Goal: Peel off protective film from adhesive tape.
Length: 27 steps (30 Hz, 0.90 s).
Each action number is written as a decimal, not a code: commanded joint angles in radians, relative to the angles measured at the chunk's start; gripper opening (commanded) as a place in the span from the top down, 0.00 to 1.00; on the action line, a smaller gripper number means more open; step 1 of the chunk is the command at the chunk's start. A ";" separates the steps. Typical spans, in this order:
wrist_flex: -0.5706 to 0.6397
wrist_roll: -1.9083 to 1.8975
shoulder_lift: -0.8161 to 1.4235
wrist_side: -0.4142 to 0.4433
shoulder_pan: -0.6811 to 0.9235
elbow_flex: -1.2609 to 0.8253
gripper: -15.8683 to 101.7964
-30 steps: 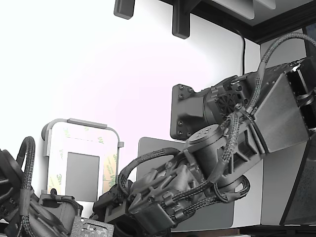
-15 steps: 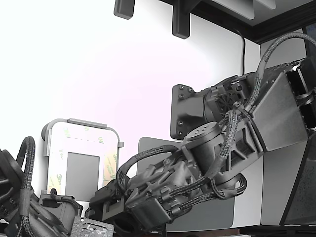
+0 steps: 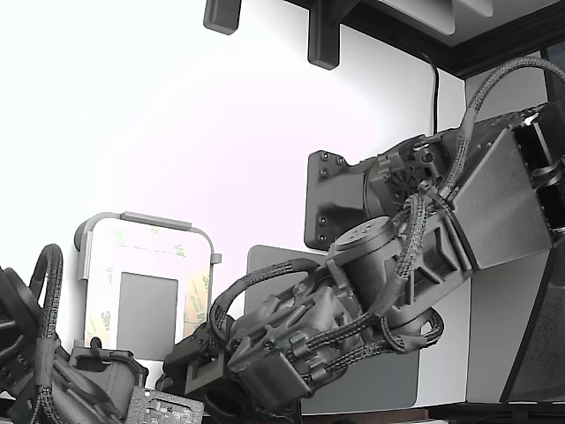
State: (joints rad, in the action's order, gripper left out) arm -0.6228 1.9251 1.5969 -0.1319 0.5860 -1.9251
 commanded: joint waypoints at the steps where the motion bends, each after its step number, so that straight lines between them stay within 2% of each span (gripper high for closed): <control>1: 0.006 -0.005 0.031 -0.006 -0.008 0.015 0.96; 16: 0.002 0.021 0.006 -0.005 -0.012 0.052 0.96; 27: 0.021 0.026 0.023 -0.011 -0.015 0.006 0.96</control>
State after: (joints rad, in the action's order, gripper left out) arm -0.6059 1.9497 1.5938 -0.1396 0.5875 -1.9343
